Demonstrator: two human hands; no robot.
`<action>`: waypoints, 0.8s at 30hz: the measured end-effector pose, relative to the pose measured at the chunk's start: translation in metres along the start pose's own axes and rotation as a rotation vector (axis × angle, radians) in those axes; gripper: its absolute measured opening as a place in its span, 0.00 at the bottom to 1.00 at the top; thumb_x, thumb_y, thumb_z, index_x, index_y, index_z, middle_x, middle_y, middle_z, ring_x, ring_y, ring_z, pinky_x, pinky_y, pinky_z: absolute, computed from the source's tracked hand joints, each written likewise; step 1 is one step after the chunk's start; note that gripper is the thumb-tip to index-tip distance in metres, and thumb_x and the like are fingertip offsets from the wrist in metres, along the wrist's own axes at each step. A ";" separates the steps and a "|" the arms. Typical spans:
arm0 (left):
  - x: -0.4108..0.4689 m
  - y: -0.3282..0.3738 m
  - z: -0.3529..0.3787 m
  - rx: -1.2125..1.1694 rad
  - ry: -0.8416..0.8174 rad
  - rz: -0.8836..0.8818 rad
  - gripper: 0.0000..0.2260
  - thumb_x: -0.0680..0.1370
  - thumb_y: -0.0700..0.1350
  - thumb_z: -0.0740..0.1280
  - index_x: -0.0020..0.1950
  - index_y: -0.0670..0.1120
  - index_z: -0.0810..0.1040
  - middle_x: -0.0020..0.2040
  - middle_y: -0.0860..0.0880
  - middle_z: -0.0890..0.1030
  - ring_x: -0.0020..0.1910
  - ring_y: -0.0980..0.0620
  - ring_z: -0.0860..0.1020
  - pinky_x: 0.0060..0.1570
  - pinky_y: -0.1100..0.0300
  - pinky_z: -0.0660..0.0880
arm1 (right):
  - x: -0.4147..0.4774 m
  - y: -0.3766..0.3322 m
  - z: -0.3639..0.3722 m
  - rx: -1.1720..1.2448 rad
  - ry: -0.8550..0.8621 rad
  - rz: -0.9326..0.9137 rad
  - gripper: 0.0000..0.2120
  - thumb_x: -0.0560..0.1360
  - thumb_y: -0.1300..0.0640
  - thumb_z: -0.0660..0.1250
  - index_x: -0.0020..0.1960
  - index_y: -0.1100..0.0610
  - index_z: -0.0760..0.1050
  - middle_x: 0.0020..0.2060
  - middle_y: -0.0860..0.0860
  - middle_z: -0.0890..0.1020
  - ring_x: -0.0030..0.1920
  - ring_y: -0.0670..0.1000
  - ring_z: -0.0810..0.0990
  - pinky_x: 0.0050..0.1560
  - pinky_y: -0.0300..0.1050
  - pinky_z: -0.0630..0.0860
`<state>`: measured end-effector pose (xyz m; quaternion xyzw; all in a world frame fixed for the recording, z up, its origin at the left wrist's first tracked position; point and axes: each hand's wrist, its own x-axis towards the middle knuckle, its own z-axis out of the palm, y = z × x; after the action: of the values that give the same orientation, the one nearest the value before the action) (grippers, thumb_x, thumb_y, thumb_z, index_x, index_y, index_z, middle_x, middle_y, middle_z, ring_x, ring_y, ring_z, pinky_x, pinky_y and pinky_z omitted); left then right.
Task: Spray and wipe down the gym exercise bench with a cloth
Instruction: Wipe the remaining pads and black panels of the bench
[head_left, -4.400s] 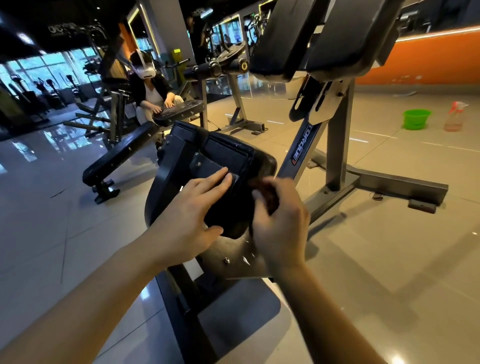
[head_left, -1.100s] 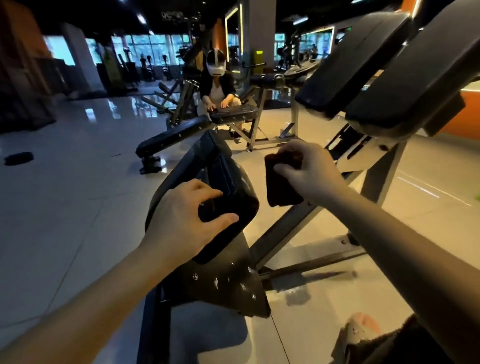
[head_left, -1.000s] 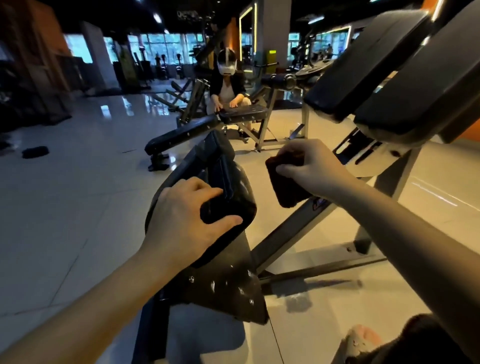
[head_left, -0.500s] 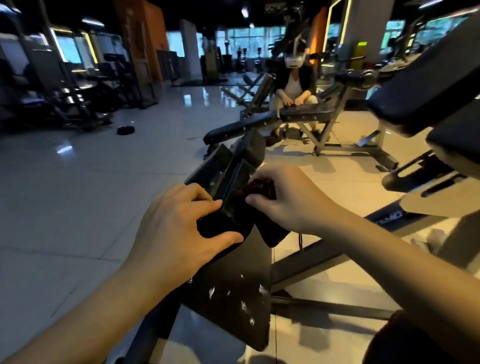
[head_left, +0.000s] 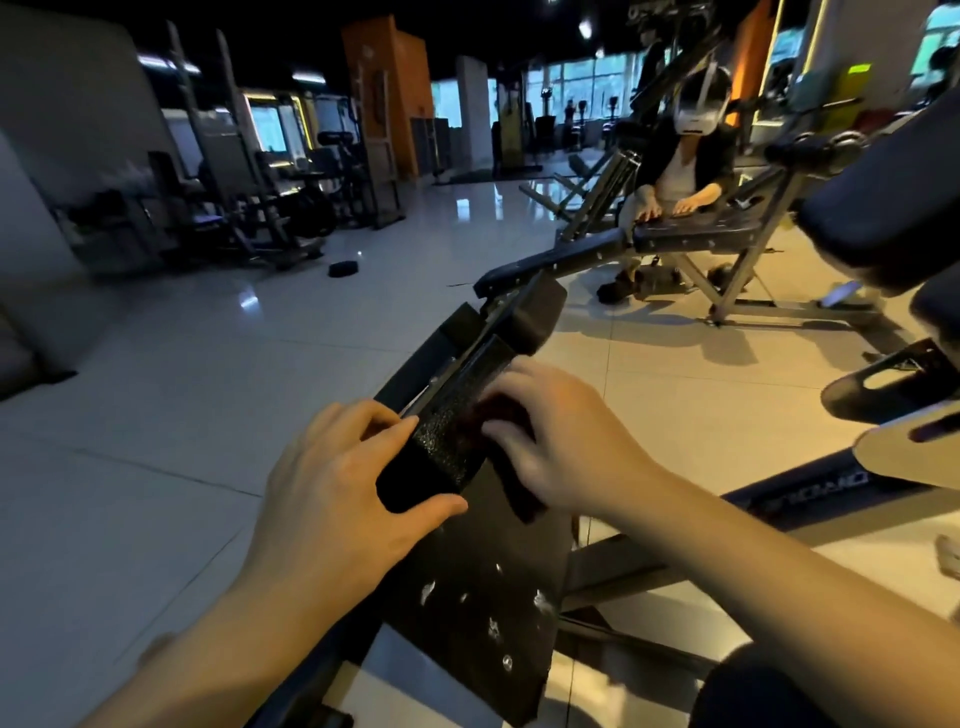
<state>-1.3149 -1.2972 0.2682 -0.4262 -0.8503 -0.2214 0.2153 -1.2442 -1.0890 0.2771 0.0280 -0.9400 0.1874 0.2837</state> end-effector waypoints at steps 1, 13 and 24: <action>-0.001 0.001 0.000 0.004 0.003 -0.017 0.35 0.69 0.73 0.62 0.63 0.49 0.82 0.53 0.57 0.74 0.53 0.58 0.70 0.47 0.57 0.72 | 0.013 0.013 0.000 -0.026 0.026 0.077 0.09 0.80 0.55 0.69 0.60 0.54 0.80 0.51 0.44 0.74 0.51 0.44 0.72 0.48 0.32 0.65; -0.006 0.012 0.000 -0.034 0.017 -0.087 0.27 0.71 0.69 0.68 0.63 0.53 0.80 0.49 0.59 0.72 0.49 0.60 0.70 0.45 0.65 0.69 | -0.002 -0.012 0.008 0.043 0.067 -0.084 0.09 0.79 0.55 0.69 0.58 0.55 0.79 0.52 0.45 0.76 0.53 0.44 0.72 0.56 0.37 0.72; -0.007 0.023 0.001 -0.031 0.023 -0.171 0.26 0.71 0.64 0.70 0.66 0.56 0.79 0.50 0.61 0.72 0.51 0.58 0.71 0.51 0.54 0.75 | -0.017 -0.016 0.010 0.159 0.056 -0.107 0.08 0.79 0.55 0.69 0.58 0.54 0.79 0.52 0.47 0.76 0.53 0.45 0.74 0.54 0.38 0.73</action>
<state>-1.2925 -1.2882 0.2678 -0.3528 -0.8775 -0.2570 0.1986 -1.2328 -1.1085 0.2661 0.0953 -0.9111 0.2467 0.3163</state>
